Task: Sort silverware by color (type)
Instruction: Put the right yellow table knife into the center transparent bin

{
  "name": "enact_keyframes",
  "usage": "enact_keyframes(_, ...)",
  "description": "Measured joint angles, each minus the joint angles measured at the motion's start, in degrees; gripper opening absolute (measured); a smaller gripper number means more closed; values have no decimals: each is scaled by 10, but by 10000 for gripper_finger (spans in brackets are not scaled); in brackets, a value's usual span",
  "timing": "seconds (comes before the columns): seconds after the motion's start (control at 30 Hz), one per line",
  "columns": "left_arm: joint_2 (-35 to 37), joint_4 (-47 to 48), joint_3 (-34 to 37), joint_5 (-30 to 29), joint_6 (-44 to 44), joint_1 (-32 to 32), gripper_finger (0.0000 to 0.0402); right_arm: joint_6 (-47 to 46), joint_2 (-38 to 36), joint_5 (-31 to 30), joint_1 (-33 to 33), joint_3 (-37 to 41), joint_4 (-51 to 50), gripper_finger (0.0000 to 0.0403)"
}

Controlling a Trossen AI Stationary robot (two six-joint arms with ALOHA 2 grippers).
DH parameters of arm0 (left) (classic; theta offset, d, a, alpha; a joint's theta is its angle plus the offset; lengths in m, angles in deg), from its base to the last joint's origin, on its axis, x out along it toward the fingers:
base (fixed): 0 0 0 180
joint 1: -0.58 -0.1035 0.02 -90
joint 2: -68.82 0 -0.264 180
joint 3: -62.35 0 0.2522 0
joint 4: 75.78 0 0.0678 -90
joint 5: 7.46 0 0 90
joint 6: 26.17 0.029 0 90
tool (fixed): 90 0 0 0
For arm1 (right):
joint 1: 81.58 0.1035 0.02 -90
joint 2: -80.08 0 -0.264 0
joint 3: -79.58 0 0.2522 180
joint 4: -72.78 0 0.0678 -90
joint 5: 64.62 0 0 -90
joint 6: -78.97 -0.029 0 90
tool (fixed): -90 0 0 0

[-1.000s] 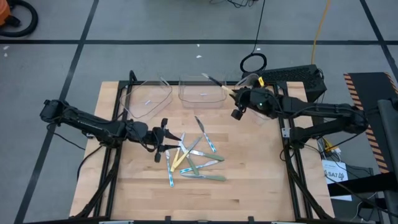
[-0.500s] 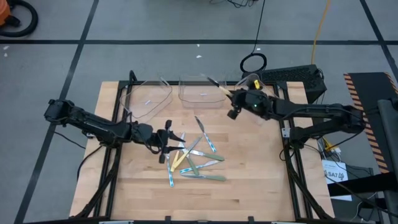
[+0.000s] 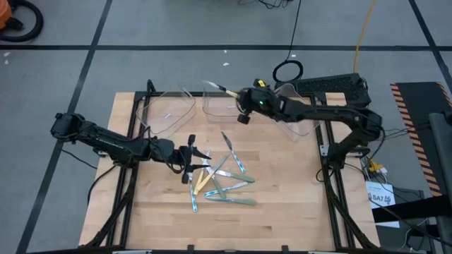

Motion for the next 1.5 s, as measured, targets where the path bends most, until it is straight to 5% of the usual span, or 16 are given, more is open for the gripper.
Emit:
enact_keyframes(0.37,0,15,0,0,-2,0,134,12,81,-19,-13,-65,-139,75)
enact_keyframes(1.23,0,16,0,0,-43,0,134,9,99,-31,-20,-65,-163,76)
enact_keyframes(1.5,0,16,0,0,-43,0,134,1,100,-32,-20,-65,-163,104)
